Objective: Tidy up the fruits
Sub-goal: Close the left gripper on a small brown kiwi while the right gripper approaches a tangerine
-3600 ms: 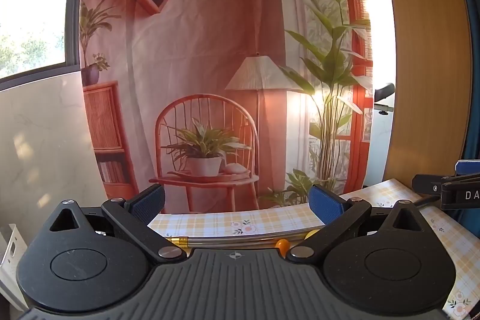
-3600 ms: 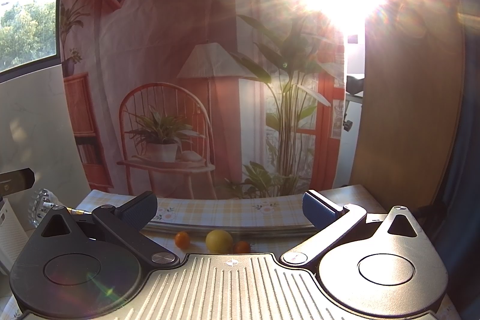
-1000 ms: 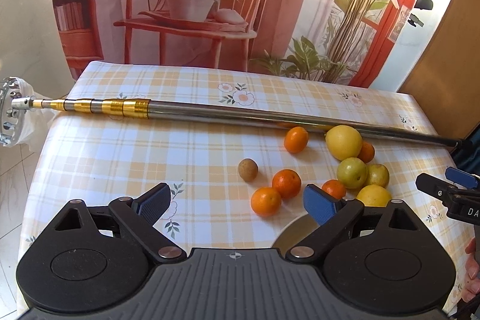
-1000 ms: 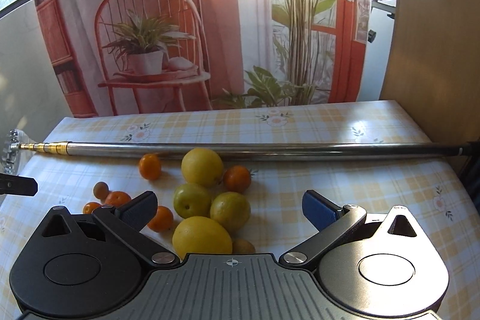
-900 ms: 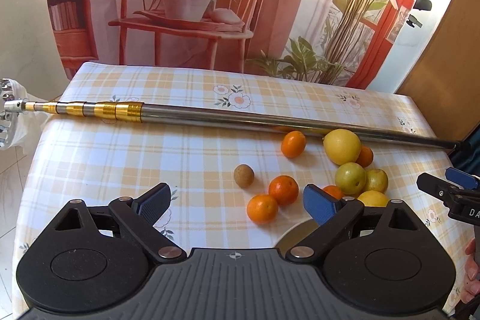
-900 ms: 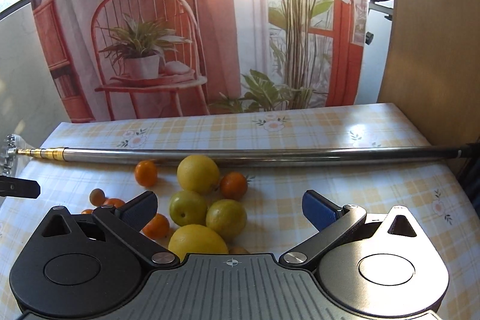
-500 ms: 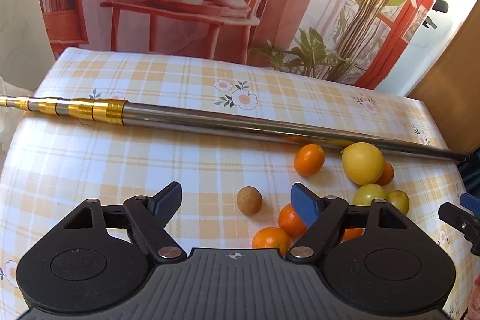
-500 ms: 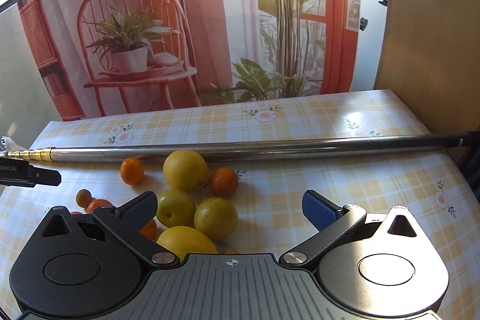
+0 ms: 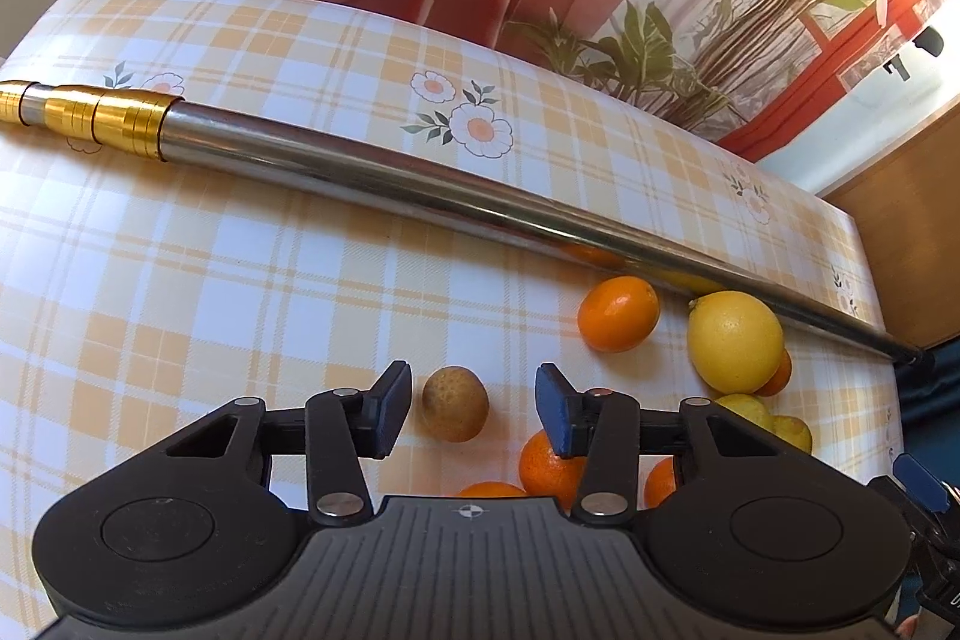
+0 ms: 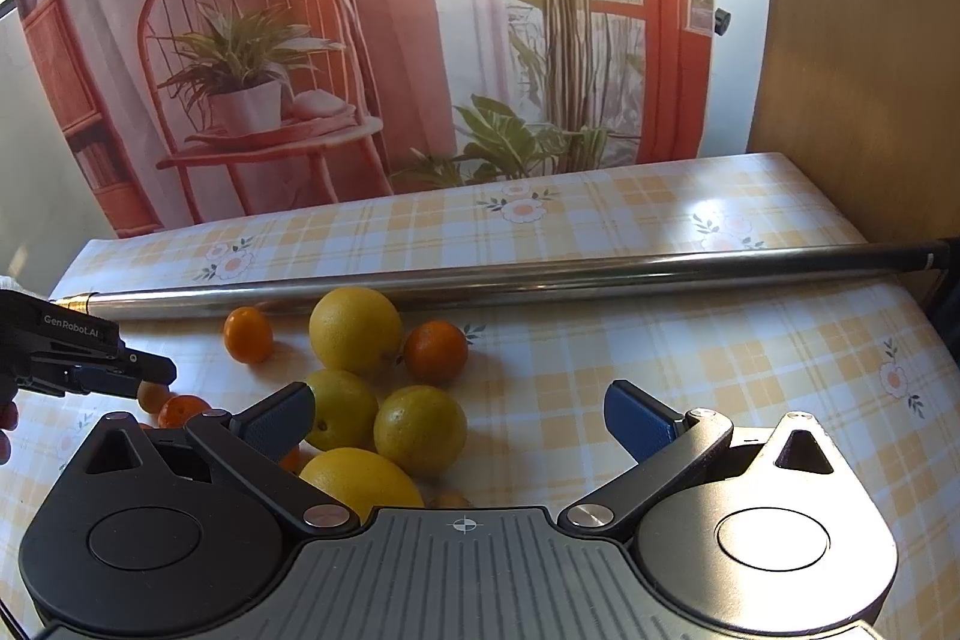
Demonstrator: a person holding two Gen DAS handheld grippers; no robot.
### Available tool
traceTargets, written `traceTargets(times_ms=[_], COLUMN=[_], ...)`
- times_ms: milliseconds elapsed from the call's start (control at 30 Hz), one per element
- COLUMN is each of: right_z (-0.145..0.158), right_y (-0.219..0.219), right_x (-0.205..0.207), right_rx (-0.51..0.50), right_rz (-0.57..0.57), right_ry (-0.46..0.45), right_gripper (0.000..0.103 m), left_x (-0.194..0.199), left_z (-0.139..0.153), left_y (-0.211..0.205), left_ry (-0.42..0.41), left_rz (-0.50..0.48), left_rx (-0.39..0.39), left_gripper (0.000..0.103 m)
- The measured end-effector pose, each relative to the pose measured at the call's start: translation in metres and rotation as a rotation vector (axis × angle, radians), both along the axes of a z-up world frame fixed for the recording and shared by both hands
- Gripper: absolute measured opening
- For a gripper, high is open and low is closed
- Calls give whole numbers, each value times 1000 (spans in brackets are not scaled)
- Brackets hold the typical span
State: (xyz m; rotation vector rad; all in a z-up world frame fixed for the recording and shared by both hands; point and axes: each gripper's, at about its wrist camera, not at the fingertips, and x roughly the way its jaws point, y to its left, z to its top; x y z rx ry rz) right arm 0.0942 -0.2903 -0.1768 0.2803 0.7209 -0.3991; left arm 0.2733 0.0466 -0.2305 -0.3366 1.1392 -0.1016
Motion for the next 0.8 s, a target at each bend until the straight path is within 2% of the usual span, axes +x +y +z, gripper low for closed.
traceTargets(times_ms=[133, 167, 200, 267, 367, 533, 667, 800], right_z=[-3, -4, -5, -6, -9, -13, -15, -18], right_y=[-3, -4, -4, -5, -7, -9, -11, -20], right_x=[-1, -2, -2, -3, -4, -5, -3, 3], right_rx=[31, 36, 40, 49, 57, 37, -41, -119], right_rz=[-13, -16, -20, -26, -32, -20, 23, 61], right_ry=[1, 1, 2, 3, 1, -16, -78, -180], right_gripper=[103, 103, 103, 103, 103, 102, 99, 96], left_x=[2, 2, 2, -1, -9, -26, -45, -64], left_z=[-3, -3, -4, -1, 10, 30, 44, 54], left_y=[-4, -5, -6, -6, -5, -8, -12, -17], left_ry=[-9, -10, -6, -5, -61, -151, -226, -299], left_rz=[-1, -7, -15, -13, -33, -66, -95, -108], left_rx=[28, 33, 36, 44, 36, 66, 95, 145], left_gripper=[44, 33, 26, 26, 26, 26, 26, 26])
